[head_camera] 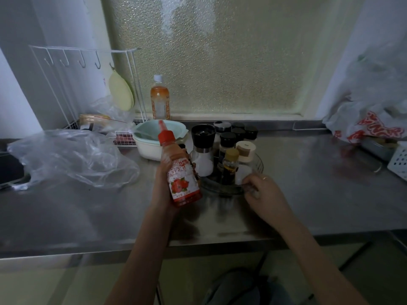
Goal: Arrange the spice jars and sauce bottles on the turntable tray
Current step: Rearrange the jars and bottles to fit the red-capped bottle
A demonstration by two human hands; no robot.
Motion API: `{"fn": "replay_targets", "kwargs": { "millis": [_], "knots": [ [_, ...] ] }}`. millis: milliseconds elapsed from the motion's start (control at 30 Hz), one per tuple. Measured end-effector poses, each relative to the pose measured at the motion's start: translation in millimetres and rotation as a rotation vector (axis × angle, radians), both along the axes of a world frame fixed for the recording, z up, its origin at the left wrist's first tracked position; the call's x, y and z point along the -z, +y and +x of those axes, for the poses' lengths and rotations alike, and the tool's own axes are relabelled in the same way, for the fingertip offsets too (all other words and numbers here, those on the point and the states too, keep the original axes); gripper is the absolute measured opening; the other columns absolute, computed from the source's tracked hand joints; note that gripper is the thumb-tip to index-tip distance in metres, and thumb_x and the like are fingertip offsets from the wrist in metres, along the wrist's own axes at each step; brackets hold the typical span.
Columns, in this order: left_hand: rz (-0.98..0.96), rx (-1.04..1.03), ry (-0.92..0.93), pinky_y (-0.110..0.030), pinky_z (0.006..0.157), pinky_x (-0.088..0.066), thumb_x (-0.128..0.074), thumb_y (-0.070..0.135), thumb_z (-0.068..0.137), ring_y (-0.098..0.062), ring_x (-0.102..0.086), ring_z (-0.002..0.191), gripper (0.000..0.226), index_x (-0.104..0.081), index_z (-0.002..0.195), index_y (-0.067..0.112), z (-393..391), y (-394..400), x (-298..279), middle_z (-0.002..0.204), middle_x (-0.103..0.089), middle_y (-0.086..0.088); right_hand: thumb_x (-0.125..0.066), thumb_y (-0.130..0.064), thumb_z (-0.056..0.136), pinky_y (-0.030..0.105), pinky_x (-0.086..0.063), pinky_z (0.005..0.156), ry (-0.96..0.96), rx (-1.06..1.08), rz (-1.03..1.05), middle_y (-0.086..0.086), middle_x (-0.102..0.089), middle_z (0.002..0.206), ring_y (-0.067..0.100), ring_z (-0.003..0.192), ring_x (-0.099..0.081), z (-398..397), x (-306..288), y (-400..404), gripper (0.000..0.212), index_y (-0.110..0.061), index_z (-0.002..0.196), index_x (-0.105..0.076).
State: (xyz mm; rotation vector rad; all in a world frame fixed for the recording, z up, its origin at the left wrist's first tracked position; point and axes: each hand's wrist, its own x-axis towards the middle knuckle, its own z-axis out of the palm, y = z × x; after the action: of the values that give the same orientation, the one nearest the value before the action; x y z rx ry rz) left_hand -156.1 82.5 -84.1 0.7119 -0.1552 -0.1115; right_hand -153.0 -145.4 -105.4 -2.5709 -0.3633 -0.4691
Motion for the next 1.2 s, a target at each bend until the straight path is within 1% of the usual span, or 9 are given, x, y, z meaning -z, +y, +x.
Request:
{"fn": "replay_targets", "kwargs": {
  "millis": [133, 533, 700, 833, 900, 967, 1033, 1133, 1200],
  "knots": [
    [0.049, -0.038, 0.011, -0.031, 0.066, -0.056, -0.088, 0.055, 0.023, -0.016, -0.065, 0.072, 0.065, -0.077, 0.08, 0.026, -3, -2, -1, 0.078, -0.071, 0.0, -0.059, -0.013, 0.086, 0.021, -0.034, 0.074, -0.065, -0.047, -0.037, 0.007, -0.062, 0.099, 0.022, 0.092, -0.054, -8, 8, 15, 0.014, -0.012, 0.099, -0.062],
    [0.058, 0.058, 0.002, -0.025, 0.059, -0.055, -0.088, 0.053, 0.023, -0.013, -0.068, 0.06, 0.055, -0.077, 0.067, 0.021, -12, -7, -8, 0.066, -0.071, 0.0, -0.047, -0.013, 0.089, 0.025, -0.038, 0.086, -0.095, -0.038, 0.016, 0.012, -0.062, 0.113, 0.027, 0.106, -0.053, -13, 15, 44, 0.029, -0.009, 0.115, -0.059],
    [0.047, 0.001, 0.043, -0.028, 0.059, -0.056, -0.088, 0.052, 0.018, -0.015, -0.069, 0.062, 0.06, -0.078, 0.07, 0.023, -11, -9, -7, 0.07, -0.073, 0.0, -0.043, -0.016, 0.093, 0.03, -0.031, 0.108, -0.006, -0.077, 0.093, 0.012, -0.047, 0.139, 0.024, 0.129, -0.04, -21, 13, 75, 0.042, -0.011, 0.135, -0.045],
    [0.065, -0.023, 0.082, -0.028, 0.059, -0.056, -0.088, 0.053, 0.015, -0.016, -0.067, 0.062, 0.063, -0.077, 0.069, 0.022, -9, -8, -6, 0.07, -0.071, -0.002, -0.036, -0.013, 0.096, 0.024, -0.022, 0.11, 0.117, -0.127, 0.056, 0.019, -0.036, 0.148, 0.022, 0.136, -0.034, -10, 7, 80, 0.045, -0.006, 0.14, -0.036],
    [0.072, -0.029, 0.094, -0.029, 0.059, -0.056, -0.088, 0.053, 0.015, -0.017, -0.067, 0.062, 0.065, -0.077, 0.07, 0.021, -9, -8, -6, 0.071, -0.071, -0.003, -0.042, -0.012, 0.093, 0.018, -0.032, 0.105, -0.008, -0.12, 0.228, 0.008, -0.05, 0.137, 0.006, 0.123, -0.043, -19, 2, 69, 0.039, -0.014, 0.132, -0.048],
    [0.075, -0.026, 0.083, -0.029, 0.058, -0.056, -0.088, 0.053, 0.014, -0.016, -0.068, 0.061, 0.065, -0.077, 0.07, 0.021, -8, -8, -6, 0.069, -0.072, -0.002, -0.052, -0.007, 0.088, 0.013, -0.045, 0.088, -0.217, -0.021, 0.431, -0.01, -0.056, 0.114, -0.008, 0.098, -0.05, -30, -20, 51, 0.034, -0.02, 0.12, -0.055],
    [0.09, -0.017, 0.051, -0.029, 0.06, -0.056, -0.088, 0.054, 0.018, -0.015, -0.068, 0.064, 0.061, -0.077, 0.07, 0.023, -8, -8, -7, 0.07, -0.072, 0.0, -0.062, -0.008, 0.081, 0.013, -0.045, 0.073, -0.338, 0.119, 0.531, -0.009, -0.05, 0.106, -0.004, 0.085, -0.05, -15, -45, 23, 0.042, -0.02, 0.119, -0.05],
    [0.104, -0.001, 0.021, -0.026, 0.059, -0.056, -0.087, 0.055, 0.019, -0.012, -0.068, 0.06, 0.054, -0.077, 0.063, 0.025, -11, -9, -9, 0.066, -0.072, 0.002, -0.072, -0.021, 0.07, 0.037, -0.041, 0.1, -0.091, 0.187, 0.4, 0.004, -0.038, 0.137, 0.02, 0.123, -0.043, 32, -79, -18, 0.079, -0.022, 0.137, -0.029],
    [0.116, 0.013, 0.014, -0.025, 0.058, -0.056, -0.086, 0.055, 0.018, -0.011, -0.068, 0.058, 0.053, -0.077, 0.061, 0.024, -13, -10, -12, 0.063, -0.071, 0.002, -0.076, -0.024, 0.071, 0.036, -0.033, 0.106, 0.134, 0.1, 0.241, 0.009, -0.026, 0.151, 0.025, 0.136, -0.031, 55, -92, -33, 0.093, -0.028, 0.143, -0.018]
  ]
}}
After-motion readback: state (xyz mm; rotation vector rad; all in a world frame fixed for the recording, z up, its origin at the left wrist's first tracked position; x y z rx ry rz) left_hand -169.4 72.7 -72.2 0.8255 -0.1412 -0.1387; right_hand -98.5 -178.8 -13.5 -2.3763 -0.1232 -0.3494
